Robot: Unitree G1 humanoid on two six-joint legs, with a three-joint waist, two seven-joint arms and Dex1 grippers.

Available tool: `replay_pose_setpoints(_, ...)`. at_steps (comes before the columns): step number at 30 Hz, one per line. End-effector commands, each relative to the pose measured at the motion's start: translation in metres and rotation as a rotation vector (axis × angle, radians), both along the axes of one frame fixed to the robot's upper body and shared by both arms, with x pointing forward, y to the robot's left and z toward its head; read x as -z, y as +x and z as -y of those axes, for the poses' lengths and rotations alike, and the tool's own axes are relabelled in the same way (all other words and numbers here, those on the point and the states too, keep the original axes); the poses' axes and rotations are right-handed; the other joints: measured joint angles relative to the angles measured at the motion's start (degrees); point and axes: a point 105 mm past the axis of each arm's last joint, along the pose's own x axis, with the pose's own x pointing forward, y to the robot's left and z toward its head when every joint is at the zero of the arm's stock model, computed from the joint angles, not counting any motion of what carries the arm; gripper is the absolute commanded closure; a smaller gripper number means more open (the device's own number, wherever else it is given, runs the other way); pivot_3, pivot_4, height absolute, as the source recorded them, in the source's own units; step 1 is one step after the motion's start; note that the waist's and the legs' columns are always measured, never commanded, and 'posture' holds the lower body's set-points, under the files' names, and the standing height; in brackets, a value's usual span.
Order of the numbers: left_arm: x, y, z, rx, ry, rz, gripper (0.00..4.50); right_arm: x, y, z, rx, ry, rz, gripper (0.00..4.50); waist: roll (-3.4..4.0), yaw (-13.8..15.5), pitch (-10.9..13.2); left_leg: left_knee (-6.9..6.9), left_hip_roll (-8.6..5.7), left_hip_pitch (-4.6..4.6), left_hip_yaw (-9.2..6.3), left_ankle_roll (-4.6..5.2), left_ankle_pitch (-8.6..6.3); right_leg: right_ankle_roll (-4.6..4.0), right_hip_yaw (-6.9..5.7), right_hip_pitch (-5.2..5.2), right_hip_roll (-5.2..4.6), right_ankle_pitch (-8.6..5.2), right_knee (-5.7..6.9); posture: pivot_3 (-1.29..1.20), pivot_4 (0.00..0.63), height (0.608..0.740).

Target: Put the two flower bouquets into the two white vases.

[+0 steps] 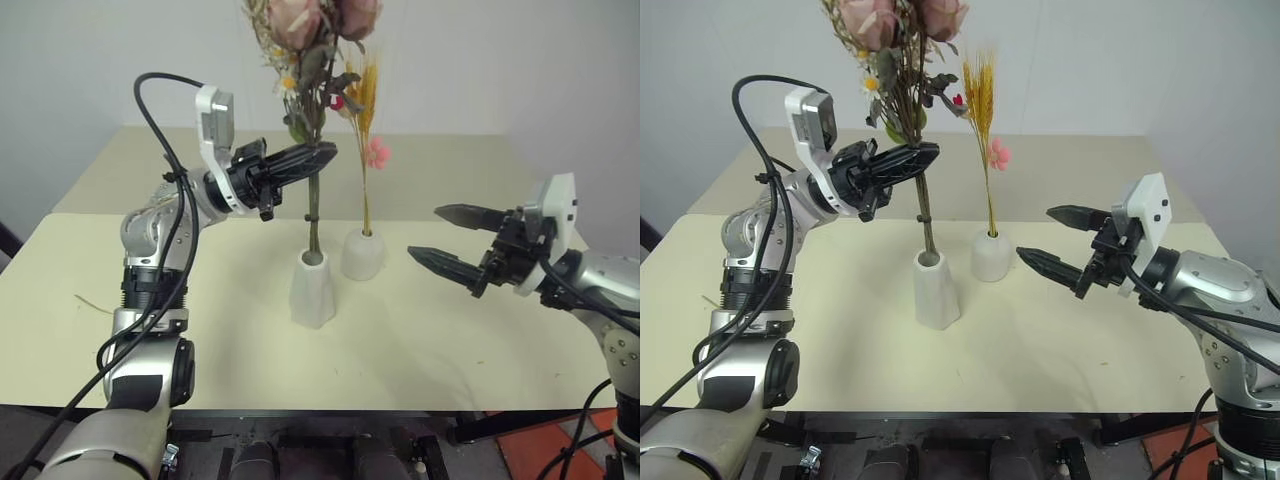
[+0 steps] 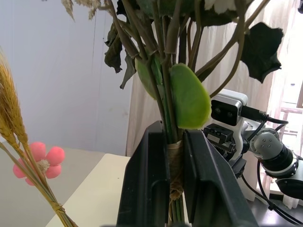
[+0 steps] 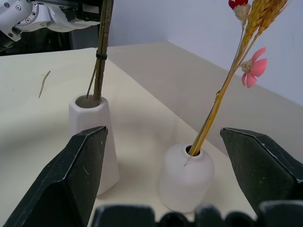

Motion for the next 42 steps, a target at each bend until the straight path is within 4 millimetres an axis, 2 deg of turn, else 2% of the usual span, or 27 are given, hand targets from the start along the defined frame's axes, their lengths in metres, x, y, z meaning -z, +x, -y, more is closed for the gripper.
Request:
replay_pose_setpoints(1, -0.01, -0.007, -0.002, 0.009, -0.009, 0.048, 4.39, -0.011, -0.004, -0.002, -0.007, 0.001, 0.062, 0.0, 0.0, 0.0, 0.0, 0.0, 0.0, 0.0, 0.0, 0.0, 0.0, 0.0, 0.0, 0.0, 0.0, 0.0, 0.0, 0.0, 0.15, 0.74)
replay_pose_setpoints(10, 0.004, -0.009, 0.002, 0.018, 0.043, 0.036, 4.39, -0.011, -0.002, -0.003, -0.008, 0.005, 0.059, 0.0, 0.0, -0.1, 0.0, 0.0, 0.0, 0.01, 0.0, 0.0, 0.0, -0.01, 0.0, 0.0, 0.0, 0.01, 0.01, 0.0, 0.15, 0.74)
replay_pose_setpoints(27, 0.027, -0.001, 0.01, -0.022, 0.096, -0.006, 4.39, -0.008, 0.0, -0.003, 0.003, -0.002, 0.061, 0.0, 0.0, 0.0, 0.0, 0.0, 0.0, 0.0, 0.0, 0.0, 0.0, -0.01, 0.0, -0.01, 0.0, 0.01, 0.01, 0.0, 0.15, 0.74)
replay_pose_setpoints(42, 0.043, -0.006, 0.011, -0.039, 0.115, -0.047, 4.39, -0.008, 0.0, -0.006, -0.009, -0.012, 0.076, 0.0, 0.0, 0.0, 0.0, 0.0, 0.0, 0.0, 0.0, 0.0, 0.0, -0.03, 0.01, -0.01, 0.0, 0.02, 0.01, 0.0, 0.15, 0.74)
